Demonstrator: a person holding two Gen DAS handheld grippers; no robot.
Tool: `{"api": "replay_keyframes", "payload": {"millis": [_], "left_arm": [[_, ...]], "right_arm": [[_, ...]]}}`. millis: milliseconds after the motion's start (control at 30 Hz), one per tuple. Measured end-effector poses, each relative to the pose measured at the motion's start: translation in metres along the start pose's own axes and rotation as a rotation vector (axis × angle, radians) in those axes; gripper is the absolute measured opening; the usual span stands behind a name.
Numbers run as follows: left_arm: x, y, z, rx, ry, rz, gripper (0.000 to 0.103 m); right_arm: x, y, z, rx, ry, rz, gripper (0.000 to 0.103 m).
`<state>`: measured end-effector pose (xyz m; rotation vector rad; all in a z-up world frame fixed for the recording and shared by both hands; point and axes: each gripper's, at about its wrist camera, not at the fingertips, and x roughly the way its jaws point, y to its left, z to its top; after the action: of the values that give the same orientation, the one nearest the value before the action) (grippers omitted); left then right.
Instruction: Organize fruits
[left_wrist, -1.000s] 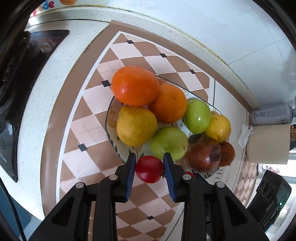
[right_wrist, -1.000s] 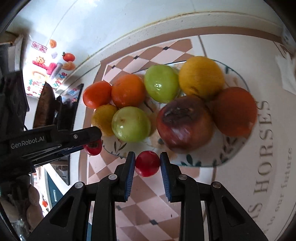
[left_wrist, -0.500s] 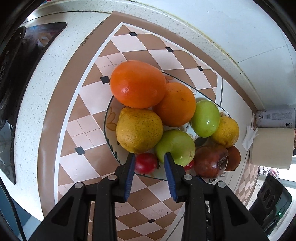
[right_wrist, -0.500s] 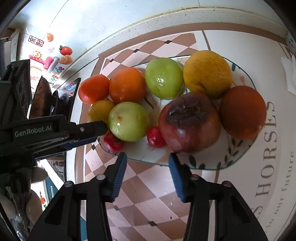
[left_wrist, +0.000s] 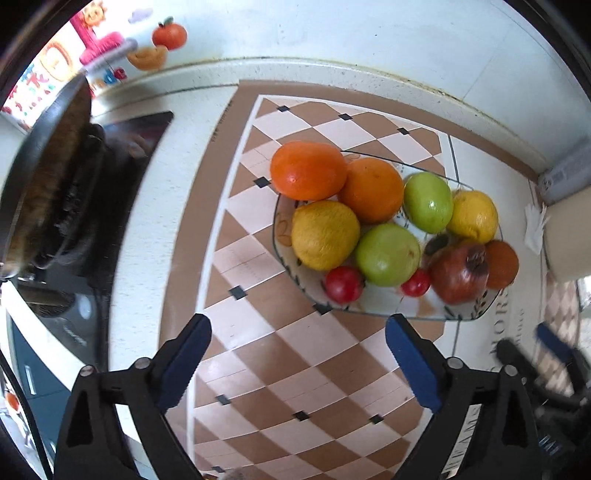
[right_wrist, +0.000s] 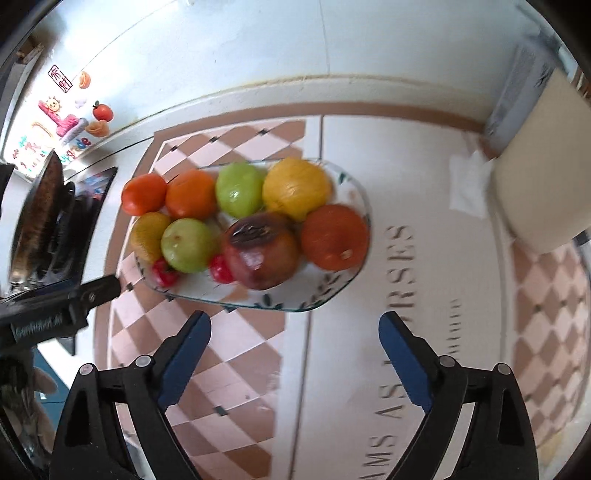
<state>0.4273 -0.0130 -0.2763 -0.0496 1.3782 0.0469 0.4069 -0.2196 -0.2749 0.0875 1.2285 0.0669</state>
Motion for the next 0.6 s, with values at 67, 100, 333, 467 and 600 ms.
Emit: {"api": "replay_keyframes", "payload": {"millis": [67,100,333,467,600], "left_arm": [[-0.005,-0.002,-0.005,0.007,-0.022,0.018,0.098],[-0.008,-0.002,-0.008,0.009,-0.034,0.018,0.098],[-0.04,-0.002,-0.022,0.016,-0.113,0.006,0.098],[-0.067,0.004,-0.036,0.026,-0.161,-0.014,0.098],[-0.096,0.01,-0.056,0.05,-0.221,-0.022,0.098]], "right_arm": [[-0.008,0.0,-0.001,-0.012,-0.022,-0.017,0.096],[-0.011,0.0,-0.002,-0.019,-0.028,-0.024,0.096],[-0.048,0.006,-0.015,-0.009,-0.093,-0.051,0.096],[-0.076,0.015,-0.032,0.01,-0.142,-0.064,0.096],[-0.107,0.027,-0.054,0.024,-0.19,-0.061,0.096]]}}
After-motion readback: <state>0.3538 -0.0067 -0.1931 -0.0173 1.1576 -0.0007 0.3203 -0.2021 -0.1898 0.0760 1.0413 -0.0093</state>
